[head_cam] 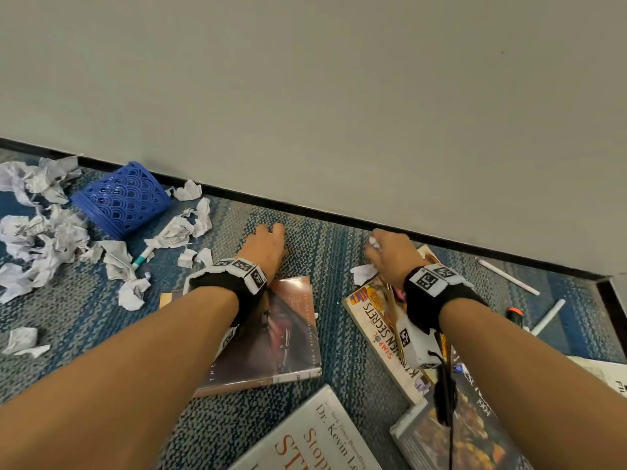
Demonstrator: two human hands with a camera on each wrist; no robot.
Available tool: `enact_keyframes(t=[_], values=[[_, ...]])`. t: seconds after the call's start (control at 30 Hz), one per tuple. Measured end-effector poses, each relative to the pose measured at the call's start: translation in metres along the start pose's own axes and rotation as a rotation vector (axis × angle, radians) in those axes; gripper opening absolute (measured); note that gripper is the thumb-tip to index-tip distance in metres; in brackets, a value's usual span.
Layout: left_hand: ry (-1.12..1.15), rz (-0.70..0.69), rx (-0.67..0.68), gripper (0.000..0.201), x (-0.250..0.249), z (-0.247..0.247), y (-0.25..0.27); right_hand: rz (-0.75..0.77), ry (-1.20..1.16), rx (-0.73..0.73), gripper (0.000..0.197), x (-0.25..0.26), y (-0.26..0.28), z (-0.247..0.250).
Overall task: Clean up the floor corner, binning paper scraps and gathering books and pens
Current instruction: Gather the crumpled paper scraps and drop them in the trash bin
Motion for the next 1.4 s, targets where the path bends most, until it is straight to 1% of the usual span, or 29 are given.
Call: enact_keyframes(t=[0.07, 0.1, 0.13, 0.2, 0.23, 0.3, 0.4, 0.47, 0.53, 0.57, 0.6, 0.63, 0.67, 0.7, 0.73, 0.77, 0.83, 0.87, 0.93, 1.0, 1.07, 1.17, 1.27, 1.3, 1.37, 1.4], values=[[0.037, -0.02, -0.012, 0.024, 0.008, 0.005, 0.003, -0.032, -0.062, -0.091, 0.017, -0.003, -0.001, 0.011], [0.071, -0.002, -0.038, 0.024, 0.012, 0.009, 0.005, -0.035, -0.06, -0.086, 0.013, -0.005, -0.001, 0.012], [0.103, 0.02, -0.069, 0.025, 0.015, 0.015, 0.008, -0.027, -0.031, -0.038, 0.014, -0.004, 0.002, 0.011], [0.136, 0.052, -0.132, 0.028, 0.022, 0.026, 0.015, -0.004, 0.109, 0.131, 0.036, -0.002, 0.007, -0.002], [0.142, 0.056, -0.161, 0.028, 0.025, 0.032, 0.018, -0.001, 0.187, 0.194, 0.043, -0.001, 0.01, -0.009], [0.148, 0.055, -0.198, 0.024, 0.03, 0.042, 0.025, -0.025, 0.271, 0.204, 0.044, 0.001, 0.012, -0.017], [0.189, 0.058, -0.169, 0.016, 0.036, 0.053, 0.034, -0.079, 0.276, 0.204, 0.037, 0.009, 0.009, -0.021], [0.217, 0.059, -0.132, 0.01, 0.041, 0.059, 0.038, -0.045, 0.256, 0.178, 0.039, 0.019, 0.008, -0.02], [0.226, 0.074, -0.082, 0.014, 0.049, 0.062, 0.039, 0.0, 0.202, 0.141, 0.041, 0.032, 0.009, -0.016], [0.231, 0.083, -0.058, 0.014, 0.053, 0.063, 0.04, 0.022, 0.164, 0.119, 0.036, 0.038, 0.009, -0.015], [0.242, 0.087, -0.047, 0.012, 0.058, 0.064, 0.04, 0.037, 0.113, 0.097, 0.024, 0.044, 0.009, -0.014], [0.264, 0.099, -0.039, 0.011, 0.063, 0.065, 0.041, 0.049, 0.023, 0.088, 0.011, 0.049, 0.01, -0.015], [0.29, 0.101, -0.037, 0.012, 0.068, 0.065, 0.042, 0.048, -0.094, 0.092, 0.007, 0.053, 0.012, -0.016], [0.31, 0.101, -0.033, 0.014, 0.073, 0.066, 0.043, 0.047, -0.2, 0.096, 0.009, 0.058, 0.013, -0.017], [0.318, 0.095, -0.035, 0.015, 0.077, 0.066, 0.045, 0.048, -0.254, 0.117, 0.013, 0.064, 0.016, -0.02], [0.328, 0.092, -0.033, 0.015, 0.081, 0.066, 0.046, 0.066, -0.241, 0.136, 0.018, 0.071, 0.019, -0.021], [0.351, 0.092, -0.022, 0.014, 0.089, 0.067, 0.049, 0.119, -0.027, 0.192, 0.03, 0.081, 0.023, -0.023], [0.35, 0.096, -0.016, 0.012, 0.093, 0.068, 0.052, 0.13, 0.101, 0.239, 0.033, 0.085, 0.025, -0.025], [0.304, 0.096, -0.005, 0.01, 0.097, 0.068, 0.056, 0.096, 0.293, 0.381, 0.03, 0.083, 0.027, -0.03], [0.245, 0.102, -0.003, 0.018, 0.1, 0.067, 0.06, 0.036, 0.354, 0.503, 0.024, 0.075, 0.031, -0.036], [0.193, 0.114, 0.01, 0.024, 0.098, 0.065, 0.065, 0.007, 0.337, 0.554, 0.023, 0.072, 0.038, -0.038], [0.122, 0.12, 0.04, 0.028, 0.093, 0.063, 0.065, 0.013, 0.242, 0.569, 0.022, 0.073, 0.045, -0.04], [0.069, 0.12, 0.053, 0.039, 0.088, 0.061, 0.062, 0.104, 0.196, 0.555, 0.013, 0.078, 0.049, -0.042], [0.049, 0.12, 0.059, 0.044, 0.087, 0.061, 0.062, 0.139, 0.19, 0.545, 0.012, 0.079, 0.05, -0.042], [-0.003, 0.1, 0.062, 0.044, 0.086, 0.06, 0.062, 0.171, 0.179, 0.526, 0.013, 0.079, 0.048, -0.037], [-0.029, 0.085, 0.059, 0.043, 0.087, 0.059, 0.062, 0.161, 0.176, 0.515, 0.014, 0.077, 0.046, -0.033]])
Point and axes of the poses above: each hand's wrist, its own y-axis away from the middle knuckle, its own z-axis out of the back of the hand, x = y × z, the point moved 3 cm from there along -y, towards the middle knuckle, and after that the axes turned 4 degrees about -z, right-handed, at the moved point
